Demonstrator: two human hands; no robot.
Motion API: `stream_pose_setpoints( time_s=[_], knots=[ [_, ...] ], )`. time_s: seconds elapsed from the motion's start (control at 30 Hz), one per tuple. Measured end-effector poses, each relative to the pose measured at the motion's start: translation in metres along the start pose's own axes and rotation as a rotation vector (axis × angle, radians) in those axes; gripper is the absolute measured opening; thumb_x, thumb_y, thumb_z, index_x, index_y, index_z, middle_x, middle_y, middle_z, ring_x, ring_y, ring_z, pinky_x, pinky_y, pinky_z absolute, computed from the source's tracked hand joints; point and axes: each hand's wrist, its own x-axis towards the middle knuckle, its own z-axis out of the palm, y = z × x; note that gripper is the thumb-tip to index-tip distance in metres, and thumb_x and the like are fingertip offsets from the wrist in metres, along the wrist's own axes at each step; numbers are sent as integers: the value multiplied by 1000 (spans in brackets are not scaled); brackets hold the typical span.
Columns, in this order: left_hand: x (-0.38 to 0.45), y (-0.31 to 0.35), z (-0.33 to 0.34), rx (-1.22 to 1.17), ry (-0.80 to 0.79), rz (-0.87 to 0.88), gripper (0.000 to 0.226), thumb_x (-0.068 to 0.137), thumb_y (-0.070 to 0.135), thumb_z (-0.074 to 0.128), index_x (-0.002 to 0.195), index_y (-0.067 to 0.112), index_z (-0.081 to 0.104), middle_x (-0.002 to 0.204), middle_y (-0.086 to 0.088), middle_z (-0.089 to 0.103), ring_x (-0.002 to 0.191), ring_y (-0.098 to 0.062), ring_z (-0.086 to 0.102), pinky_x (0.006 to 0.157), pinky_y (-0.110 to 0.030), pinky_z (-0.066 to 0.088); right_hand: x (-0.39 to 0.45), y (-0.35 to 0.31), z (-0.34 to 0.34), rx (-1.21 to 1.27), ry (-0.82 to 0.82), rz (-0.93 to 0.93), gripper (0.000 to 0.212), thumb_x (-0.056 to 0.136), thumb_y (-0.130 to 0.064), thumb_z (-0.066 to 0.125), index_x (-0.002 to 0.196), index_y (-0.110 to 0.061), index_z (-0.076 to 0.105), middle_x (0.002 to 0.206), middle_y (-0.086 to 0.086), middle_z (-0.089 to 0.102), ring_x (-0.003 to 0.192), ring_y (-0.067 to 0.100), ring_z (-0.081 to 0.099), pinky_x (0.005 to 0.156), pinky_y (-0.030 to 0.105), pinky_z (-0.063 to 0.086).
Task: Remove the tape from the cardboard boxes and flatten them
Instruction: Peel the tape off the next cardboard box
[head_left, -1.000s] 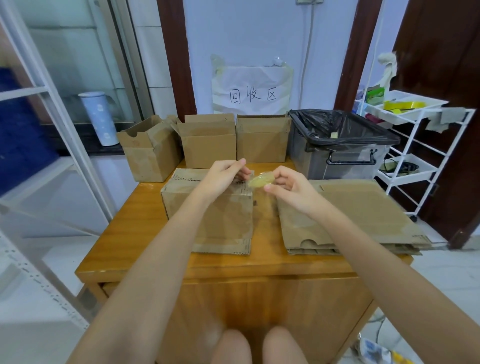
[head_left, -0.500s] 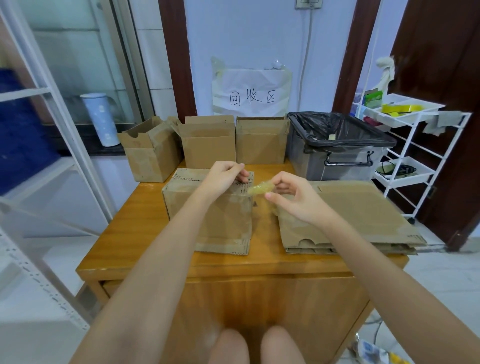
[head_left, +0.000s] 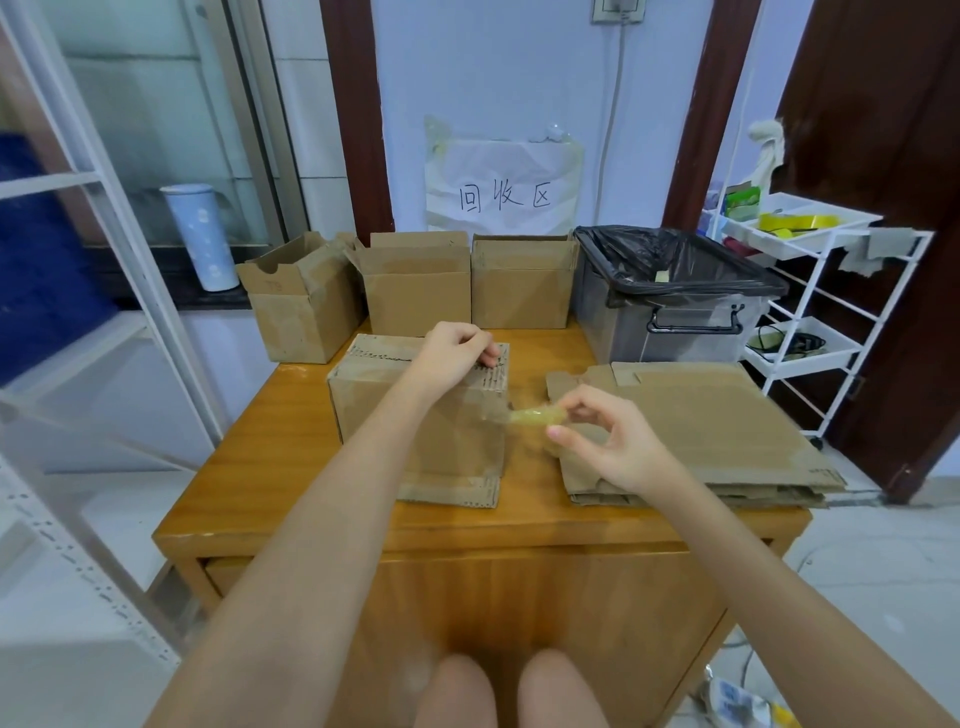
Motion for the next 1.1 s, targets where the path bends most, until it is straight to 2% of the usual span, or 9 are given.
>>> stream_pose_setpoints(
  time_s=[0.23,0.33,0.43,0.53,0.63,0.73,0.87,0.93,1.1],
  knots=[
    [0,2,1,-3,2,-16,31,98,10,45,79,5,69,78,-5,69,83,1,59,61,4,37,-12,-1,-3,40,62,17,8,85,-11,67,92,-14,63,88,-8,67,89,2,63,87,14,46],
    [-1,3,1,-14,0,-27,32,98,9,45,77,6,68,76,-5,68,82,1,60,61,3,39,-13,-5,-2,47,66,-6,9,84,-18,65,93,-20,63,93,-16,67,89,2,63,86,14,47],
    [0,3,2,-1,3,-30,33,98,9,45,73,9,68,76,-4,68,83,0,60,60,3,38,-17,-6,-4,95,140,-21,25,85,-31,61,95,-8,63,92,1,68,87,14,64,83,22,51],
    [1,3,2,16,7,-39,32,97,10,46,75,7,68,76,-3,68,82,0,59,60,3,38,-15,-5,-17,98,191,-19,33,86,-29,62,97,2,61,91,17,66,87,23,63,82,23,52],
    [1,2,2,-2,-6,-67,29,97,17,48,82,7,71,79,-3,69,83,-8,62,73,-10,43,-5,-6,-22,123,140,50,20,88,-15,64,99,1,60,96,17,67,93,23,65,86,26,51],
    [-2,8,3,-78,-26,-96,33,99,30,47,93,7,71,83,-3,69,80,-11,61,79,-20,45,8,-13,-21,216,185,104,9,91,-10,60,99,-6,60,100,12,69,93,21,67,85,30,54],
    [-7,18,0,-187,-46,-168,39,98,44,44,102,14,69,91,-1,72,90,-13,63,84,-23,41,33,-21,-16,355,215,186,14,95,-8,55,107,-3,59,101,14,71,87,25,70,78,37,58],
    [-10,18,-3,-206,-51,-169,38,96,50,46,104,21,69,97,3,73,97,-13,63,90,-25,39,46,-23,-12,363,201,230,14,94,-7,56,106,-2,60,99,13,70,80,21,71,73,34,59],
    [-17,17,-6,-241,-76,-110,21,88,47,61,95,31,72,93,16,70,93,-2,62,79,-15,41,80,-32,-7,282,61,268,13,93,-11,60,104,-4,62,95,10,66,66,15,70,62,25,57]
  ],
)
